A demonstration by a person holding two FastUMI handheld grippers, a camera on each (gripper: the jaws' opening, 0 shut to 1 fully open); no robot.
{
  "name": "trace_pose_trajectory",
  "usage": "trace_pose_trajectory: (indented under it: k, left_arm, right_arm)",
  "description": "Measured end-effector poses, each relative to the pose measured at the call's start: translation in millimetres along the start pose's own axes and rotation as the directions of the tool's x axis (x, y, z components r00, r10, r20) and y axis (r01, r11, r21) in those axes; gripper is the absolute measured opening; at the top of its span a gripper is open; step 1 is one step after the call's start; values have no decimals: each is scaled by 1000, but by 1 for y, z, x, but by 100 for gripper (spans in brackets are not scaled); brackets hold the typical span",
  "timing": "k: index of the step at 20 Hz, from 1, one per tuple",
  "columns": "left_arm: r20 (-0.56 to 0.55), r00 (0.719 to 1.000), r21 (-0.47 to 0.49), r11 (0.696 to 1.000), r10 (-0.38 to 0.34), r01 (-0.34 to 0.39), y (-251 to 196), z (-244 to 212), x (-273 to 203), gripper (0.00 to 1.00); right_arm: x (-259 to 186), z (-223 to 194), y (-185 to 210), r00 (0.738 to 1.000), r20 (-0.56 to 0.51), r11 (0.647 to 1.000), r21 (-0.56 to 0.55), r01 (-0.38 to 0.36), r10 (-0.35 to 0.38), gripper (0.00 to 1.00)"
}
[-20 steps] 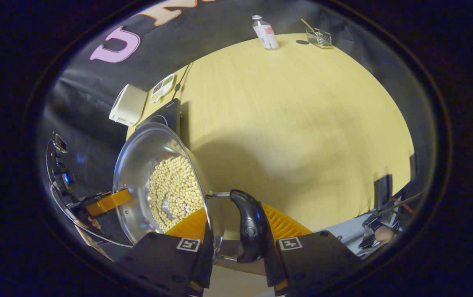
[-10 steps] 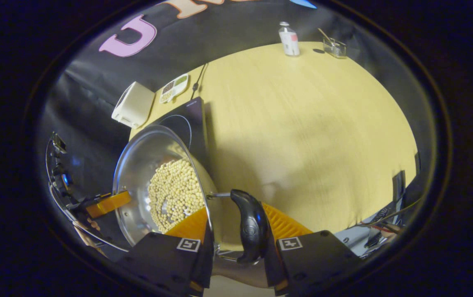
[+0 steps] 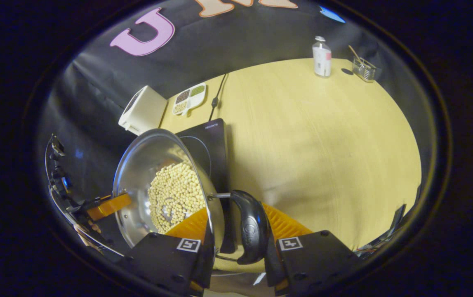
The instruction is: First push the handle of the pot to place it horizontally, then grasp the pot with both hands and set it on the induction cooktop.
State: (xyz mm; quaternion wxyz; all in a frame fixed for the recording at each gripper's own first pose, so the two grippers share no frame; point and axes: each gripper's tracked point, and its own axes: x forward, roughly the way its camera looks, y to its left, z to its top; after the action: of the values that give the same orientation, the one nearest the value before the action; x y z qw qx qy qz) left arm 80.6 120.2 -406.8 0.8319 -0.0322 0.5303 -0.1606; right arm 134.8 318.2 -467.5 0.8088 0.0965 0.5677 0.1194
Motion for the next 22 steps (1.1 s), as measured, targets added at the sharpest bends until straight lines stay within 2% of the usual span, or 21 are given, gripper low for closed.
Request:
trace_pose_trajectory:
  k: [4,10,15,22]
  left_arm:
    - [0,1000,-11,1000,29,-29,18,10,17,57]
    - [23,997,43,997,68,-69,38,28,30,59]
    - [-1,997,22,997,73,-73,48,28,51,59]
    - [-2,997,-3,997,83,-83,55,23,54,60]
  right_arm:
    - [25,17,14,1000,2,1000,-11,4,-4,48]
    - [46,22,25,1000,-3,1000,11,-7,7,48]
    - [60,27,21,1000,1,1000,11,17,-17,48]
    - [76,21,23,1000,-4,1000,10,14,-14,48]
